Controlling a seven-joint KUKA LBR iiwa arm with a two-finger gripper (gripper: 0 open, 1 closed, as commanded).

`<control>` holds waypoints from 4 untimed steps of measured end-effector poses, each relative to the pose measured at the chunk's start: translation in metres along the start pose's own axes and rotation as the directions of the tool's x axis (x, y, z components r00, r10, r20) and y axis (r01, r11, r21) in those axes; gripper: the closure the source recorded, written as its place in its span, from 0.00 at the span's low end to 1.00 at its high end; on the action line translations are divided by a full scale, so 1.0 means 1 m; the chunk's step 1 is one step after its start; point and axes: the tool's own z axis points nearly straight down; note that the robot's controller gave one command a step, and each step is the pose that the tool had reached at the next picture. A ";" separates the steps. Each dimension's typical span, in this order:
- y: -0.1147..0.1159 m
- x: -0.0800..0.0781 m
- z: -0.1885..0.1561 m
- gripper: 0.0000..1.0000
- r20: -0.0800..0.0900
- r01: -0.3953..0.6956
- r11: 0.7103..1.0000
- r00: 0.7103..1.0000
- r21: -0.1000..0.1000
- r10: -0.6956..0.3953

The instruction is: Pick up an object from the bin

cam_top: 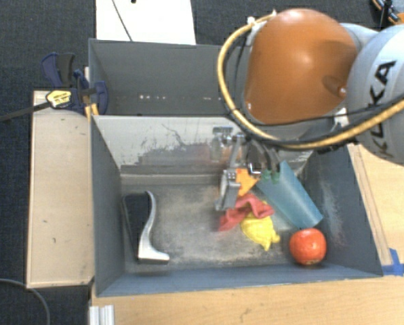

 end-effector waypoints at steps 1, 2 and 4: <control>-0.023 0.016 -0.077 0.00 0.003 -0.013 1.000 1.000 -0.002 0.013; -0.031 0.019 -0.092 0.00 0.016 -0.023 1.000 1.000 -0.005 0.023; -0.053 0.026 -0.007 0.00 0.002 0.115 0.993 0.993 -0.001 -0.115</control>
Offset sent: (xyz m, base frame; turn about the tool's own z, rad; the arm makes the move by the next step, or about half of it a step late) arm -0.0277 -0.0421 0.0385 0.0026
